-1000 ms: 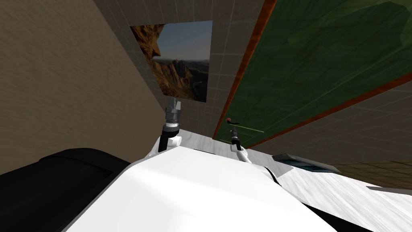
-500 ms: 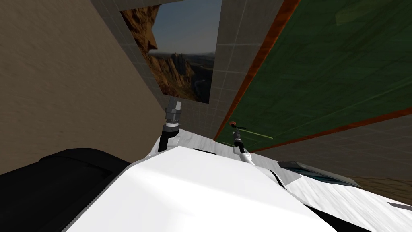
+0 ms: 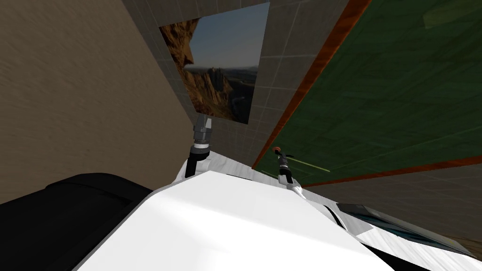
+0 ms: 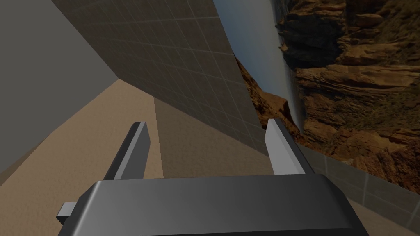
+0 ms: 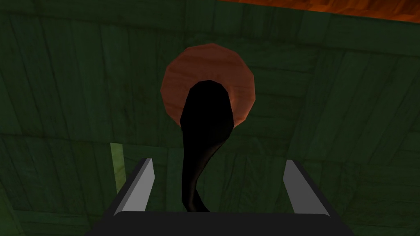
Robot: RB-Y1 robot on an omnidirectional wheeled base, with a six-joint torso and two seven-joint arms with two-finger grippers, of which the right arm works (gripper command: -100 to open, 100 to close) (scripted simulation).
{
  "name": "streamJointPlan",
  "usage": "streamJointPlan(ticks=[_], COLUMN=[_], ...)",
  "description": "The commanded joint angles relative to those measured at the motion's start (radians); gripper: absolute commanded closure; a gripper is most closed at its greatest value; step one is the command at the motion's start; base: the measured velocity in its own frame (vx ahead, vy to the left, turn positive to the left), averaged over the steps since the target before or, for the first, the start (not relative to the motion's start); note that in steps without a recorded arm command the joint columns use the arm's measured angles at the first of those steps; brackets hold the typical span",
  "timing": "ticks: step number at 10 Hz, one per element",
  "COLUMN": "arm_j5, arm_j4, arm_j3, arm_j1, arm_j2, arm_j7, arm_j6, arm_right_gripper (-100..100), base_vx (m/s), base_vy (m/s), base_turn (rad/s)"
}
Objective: Pull the door open
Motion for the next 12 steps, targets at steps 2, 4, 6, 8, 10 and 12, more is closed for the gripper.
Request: streamJointPlan(ticks=[2, 4, 6, 8, 10, 12], arm_j5=[-0.002, -0.002, -0.002, -0.002, 0.011, 0.024], arm_j4=[0.032, 0.032, 0.032, 0.032, 0.030, 0.026], arm_j3=[-0.003, -0.003, -0.003, -0.003, 0.018, 0.038], arm_j1=[-0.012, -0.012, -0.012, -0.012, -0.001, 0.009], arm_j2=[-0.008, -0.008, -0.008, -0.008, -0.019, -0.032], arm_j7=[-0.006, -0.006, -0.006, -0.006, -0.033, -0.059], arm_j6=[-0.013, -0.013, -0.013, -0.013, -0.029, -0.046], arm_right_gripper=[-100, 100, 100, 100, 100, 100], base_vx=[0.094, -0.008, -0.013, -0.003, -0.154, -0.191], base_vy=[0.001, 0.000, -0.002, 0.000, -0.070, -0.082], base_turn=[0.030, -0.002, 0.007, 0.000, 0.115, 0.104])
